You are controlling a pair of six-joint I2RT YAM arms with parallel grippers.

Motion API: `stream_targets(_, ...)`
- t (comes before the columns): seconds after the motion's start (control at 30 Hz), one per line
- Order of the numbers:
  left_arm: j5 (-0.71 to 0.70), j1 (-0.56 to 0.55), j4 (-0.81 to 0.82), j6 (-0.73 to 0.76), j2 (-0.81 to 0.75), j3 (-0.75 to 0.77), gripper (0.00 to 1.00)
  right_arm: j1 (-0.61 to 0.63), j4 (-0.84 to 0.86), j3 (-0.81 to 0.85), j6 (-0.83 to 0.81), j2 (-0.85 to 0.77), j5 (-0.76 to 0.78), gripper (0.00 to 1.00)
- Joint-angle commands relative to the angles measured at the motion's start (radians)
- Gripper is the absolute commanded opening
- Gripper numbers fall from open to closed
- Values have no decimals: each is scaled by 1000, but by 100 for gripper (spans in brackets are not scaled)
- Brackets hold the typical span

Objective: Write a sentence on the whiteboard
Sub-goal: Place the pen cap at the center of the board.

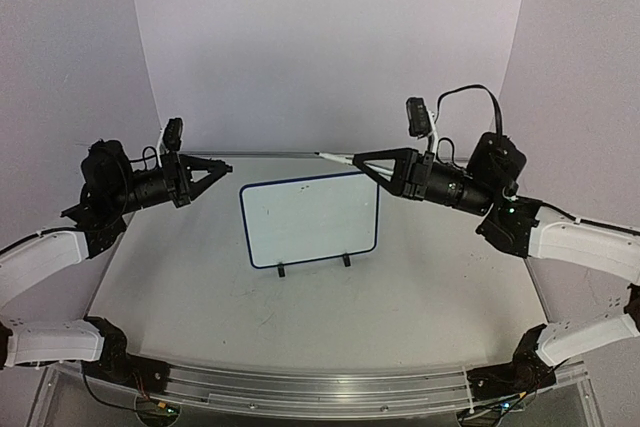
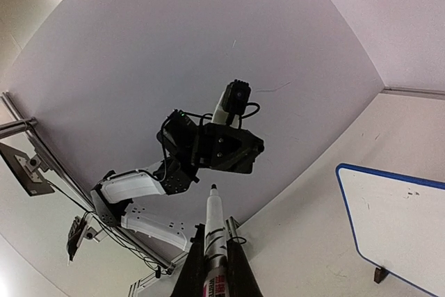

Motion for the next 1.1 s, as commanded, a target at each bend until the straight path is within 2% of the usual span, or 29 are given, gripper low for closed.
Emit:
stream_targets(0.0, -75, -21, -484, 305, -57, 27, 0, 1, -195, 25, -144, -66, 50, 0)
stream_targets(0.03, -140, -31, -579, 347, -72, 19, 0, 2, -237, 26, -169, -75, 71, 0)
stream_targets(0.1, -220, -54, -650, 347, -95, -40, 0, 3, -289, 20, -195, -88, 114, 0)
stream_targets(0.27, -264, -115, -533, 212, -97, -229, 0, 6, -319, 9, -206, -74, 154, 0)
stream_targets(0.37, -306, -138, -529, 188, -58, -270, 0, 15, -336, 23, -216, -39, 160, 0)
stream_targets(0.6, -284, -139, -439, 138, 113, -299, 0, 103, -399, 77, -278, 46, 242, 0)
stream_targets(0.7, -288, -140, -420, 136, 156, -294, 5, 129, -410, 88, -294, 71, 264, 0)
stream_targets(1.07, -319, -140, -433, 134, 174, -298, 36, 137, -404, 70, -291, 79, 306, 0)
